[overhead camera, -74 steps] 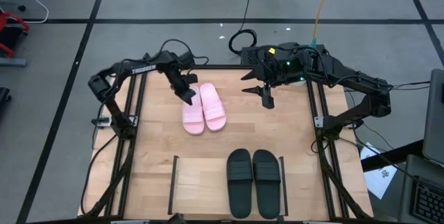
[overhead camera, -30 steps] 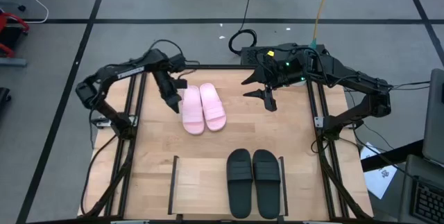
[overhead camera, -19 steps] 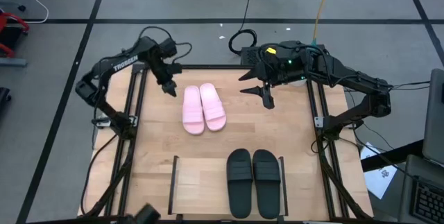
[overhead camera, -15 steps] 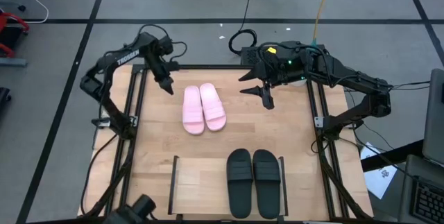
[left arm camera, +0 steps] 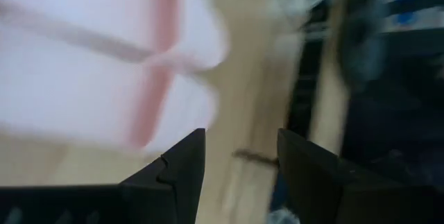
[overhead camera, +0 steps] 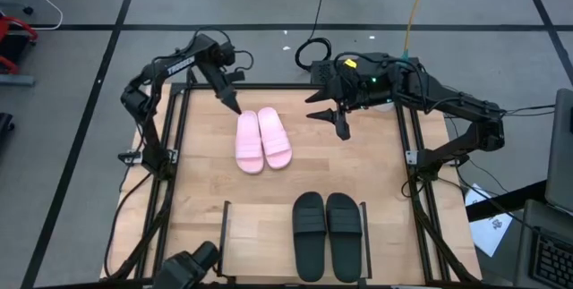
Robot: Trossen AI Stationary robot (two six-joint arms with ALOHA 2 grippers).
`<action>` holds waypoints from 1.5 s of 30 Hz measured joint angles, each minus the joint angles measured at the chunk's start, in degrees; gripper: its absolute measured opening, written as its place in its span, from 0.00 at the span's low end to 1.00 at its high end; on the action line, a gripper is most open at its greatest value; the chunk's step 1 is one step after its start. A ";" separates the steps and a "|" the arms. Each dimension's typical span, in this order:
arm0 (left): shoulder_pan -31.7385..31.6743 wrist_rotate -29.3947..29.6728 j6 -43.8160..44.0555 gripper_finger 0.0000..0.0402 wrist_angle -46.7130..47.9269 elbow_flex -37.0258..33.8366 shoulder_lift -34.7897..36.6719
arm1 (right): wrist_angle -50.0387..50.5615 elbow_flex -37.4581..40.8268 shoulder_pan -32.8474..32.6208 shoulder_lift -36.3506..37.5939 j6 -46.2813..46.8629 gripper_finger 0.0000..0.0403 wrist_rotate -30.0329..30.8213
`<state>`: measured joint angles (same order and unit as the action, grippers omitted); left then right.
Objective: Pick and place slides into the shelf
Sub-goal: Put the left pink slipper on the shelf
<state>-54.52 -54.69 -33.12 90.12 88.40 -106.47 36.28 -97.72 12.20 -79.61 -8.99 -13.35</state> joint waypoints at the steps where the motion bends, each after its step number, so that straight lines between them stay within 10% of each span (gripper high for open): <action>1: 0.71 -1.74 0.15 0.45 -0.13 0.91 -0.15 | -0.23 0.17 0.06 -0.02 0.00 0.44 0.02; 20: 7.99 -4.12 24.82 0.45 -3.31 1.08 -7.45 | -0.46 0.25 2.15 -0.02 -0.11 0.44 -0.16; 29: 7.72 -14.18 21.65 0.45 -0.10 3.33 -0.28 | -0.05 0.25 2.13 -0.02 -0.24 0.44 -0.21; 34: 4.48 -2.90 20.48 0.45 -0.42 7.84 8.75 | 0.02 0.25 2.13 -0.02 -0.24 0.44 -0.23; 40: 6.43 29.87 21.92 0.45 -0.10 4.94 20.16 | 0.69 0.25 2.13 -0.02 -0.23 0.44 -0.23; 45: 11.44 31.78 16.52 0.45 -1.22 -7.67 28.31 | 0.80 0.25 2.13 -0.02 -0.36 0.44 -0.23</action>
<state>-43.08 -22.91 -16.61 88.90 80.74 -78.16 37.08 -97.47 14.33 -79.64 -9.36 -13.59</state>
